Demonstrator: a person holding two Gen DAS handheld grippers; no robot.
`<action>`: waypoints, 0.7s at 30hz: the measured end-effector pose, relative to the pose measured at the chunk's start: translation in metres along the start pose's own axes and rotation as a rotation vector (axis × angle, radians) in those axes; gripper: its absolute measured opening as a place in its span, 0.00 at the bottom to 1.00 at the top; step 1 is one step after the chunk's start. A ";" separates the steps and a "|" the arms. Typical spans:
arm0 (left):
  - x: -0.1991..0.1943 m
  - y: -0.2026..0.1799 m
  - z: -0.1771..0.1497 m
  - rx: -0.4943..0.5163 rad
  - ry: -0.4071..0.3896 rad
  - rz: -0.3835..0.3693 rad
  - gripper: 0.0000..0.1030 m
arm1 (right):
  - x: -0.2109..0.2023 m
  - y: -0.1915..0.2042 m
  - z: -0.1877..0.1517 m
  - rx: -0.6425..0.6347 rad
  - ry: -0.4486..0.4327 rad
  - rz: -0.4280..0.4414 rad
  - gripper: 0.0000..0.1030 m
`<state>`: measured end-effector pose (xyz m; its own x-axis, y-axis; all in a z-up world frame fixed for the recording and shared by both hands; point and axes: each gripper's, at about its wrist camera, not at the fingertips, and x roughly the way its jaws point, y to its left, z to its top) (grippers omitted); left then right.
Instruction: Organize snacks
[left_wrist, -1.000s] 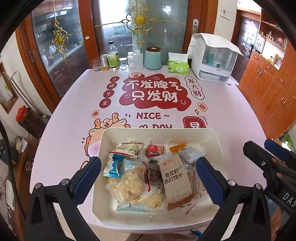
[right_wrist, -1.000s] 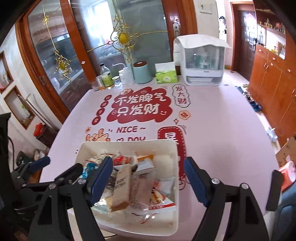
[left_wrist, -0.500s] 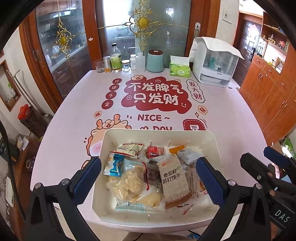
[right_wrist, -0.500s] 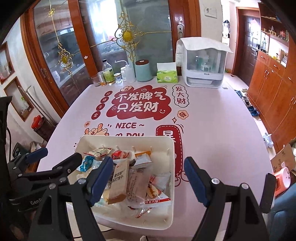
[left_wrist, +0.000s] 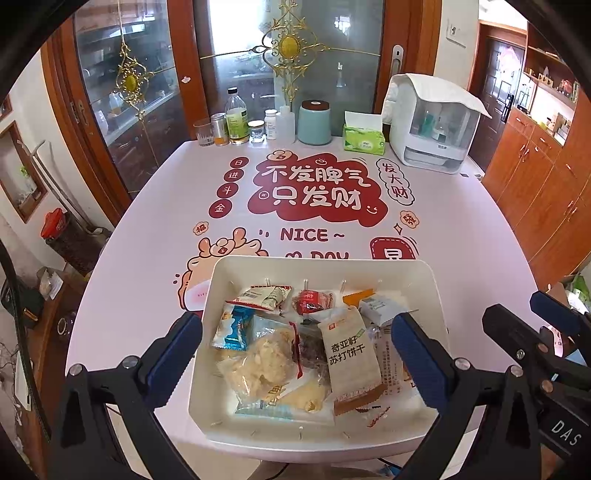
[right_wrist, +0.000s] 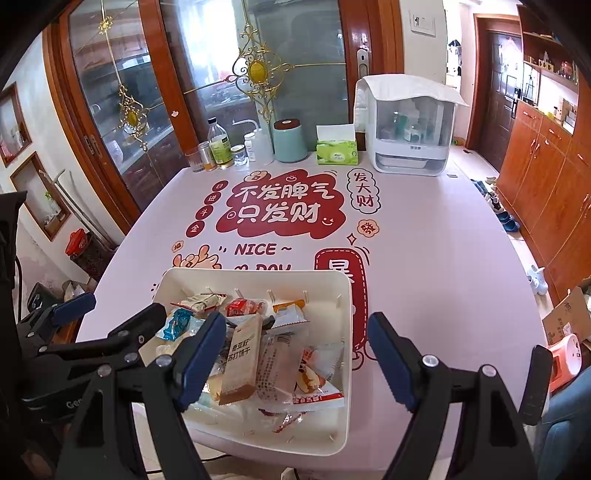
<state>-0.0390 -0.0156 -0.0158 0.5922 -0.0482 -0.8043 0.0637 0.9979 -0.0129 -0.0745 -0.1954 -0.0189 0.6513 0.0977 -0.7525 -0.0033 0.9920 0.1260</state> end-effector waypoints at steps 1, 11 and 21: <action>0.000 0.000 0.000 0.000 0.001 -0.001 0.99 | 0.000 0.000 0.000 0.000 0.000 -0.001 0.77; 0.000 -0.001 0.000 -0.001 0.000 0.001 0.99 | 0.000 -0.001 0.000 0.007 0.001 -0.001 0.77; 0.000 -0.001 0.000 0.000 0.001 0.001 0.99 | 0.000 -0.003 0.001 0.006 0.002 0.001 0.77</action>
<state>-0.0389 -0.0168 -0.0158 0.5917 -0.0476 -0.8048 0.0636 0.9979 -0.0122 -0.0738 -0.1982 -0.0188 0.6500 0.0993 -0.7534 0.0005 0.9914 0.1311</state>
